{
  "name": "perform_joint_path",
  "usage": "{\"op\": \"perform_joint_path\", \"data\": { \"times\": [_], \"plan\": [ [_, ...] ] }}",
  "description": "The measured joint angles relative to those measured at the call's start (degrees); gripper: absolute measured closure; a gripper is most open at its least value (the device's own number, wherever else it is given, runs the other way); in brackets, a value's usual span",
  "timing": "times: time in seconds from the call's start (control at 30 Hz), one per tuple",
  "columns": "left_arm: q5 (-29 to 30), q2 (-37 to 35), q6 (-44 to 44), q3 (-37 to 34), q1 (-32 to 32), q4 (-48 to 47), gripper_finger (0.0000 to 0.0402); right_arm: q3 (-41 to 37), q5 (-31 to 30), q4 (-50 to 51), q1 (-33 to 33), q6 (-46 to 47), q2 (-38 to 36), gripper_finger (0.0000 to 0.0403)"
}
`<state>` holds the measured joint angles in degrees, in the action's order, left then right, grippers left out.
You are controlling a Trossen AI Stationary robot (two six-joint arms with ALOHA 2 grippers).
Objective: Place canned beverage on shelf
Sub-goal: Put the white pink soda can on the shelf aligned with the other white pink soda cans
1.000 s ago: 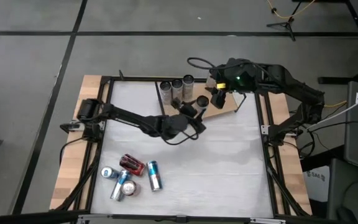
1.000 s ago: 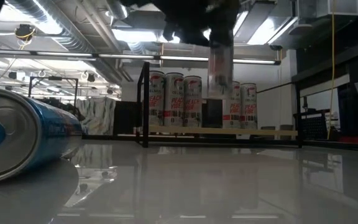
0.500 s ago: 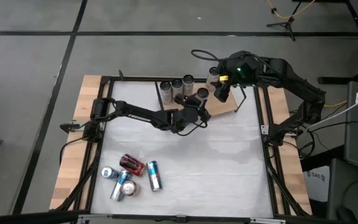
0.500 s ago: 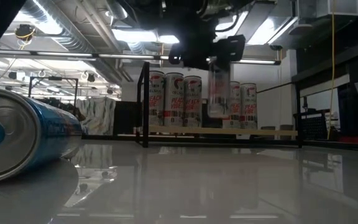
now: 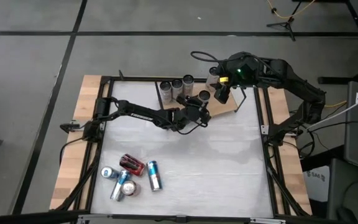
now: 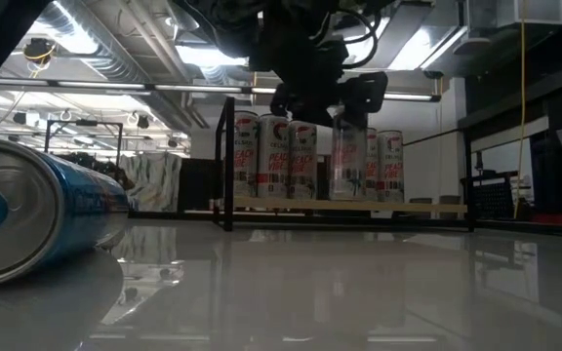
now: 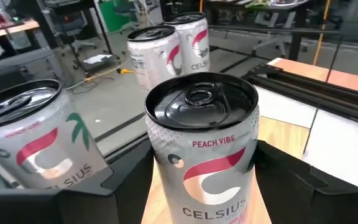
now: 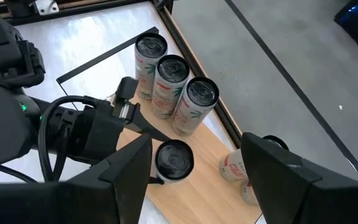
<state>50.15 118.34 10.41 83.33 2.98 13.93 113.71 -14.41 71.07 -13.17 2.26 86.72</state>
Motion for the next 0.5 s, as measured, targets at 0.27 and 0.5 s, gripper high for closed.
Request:
{"op": "perform_joint_path", "data": {
  "times": [0.27,0.5],
  "plan": [
    [-0.18,0.0,0.0,0.0,0.0,-0.46,0.014,0.0,0.0,0.0,0.0,0.0,0.01,0.0158],
    [-0.18,0.0,0.0,0.0,0.0,-0.5,0.0135,0.0,0.0,0.02,0.0,0.0,0.02,0.0158]
  ]
}}
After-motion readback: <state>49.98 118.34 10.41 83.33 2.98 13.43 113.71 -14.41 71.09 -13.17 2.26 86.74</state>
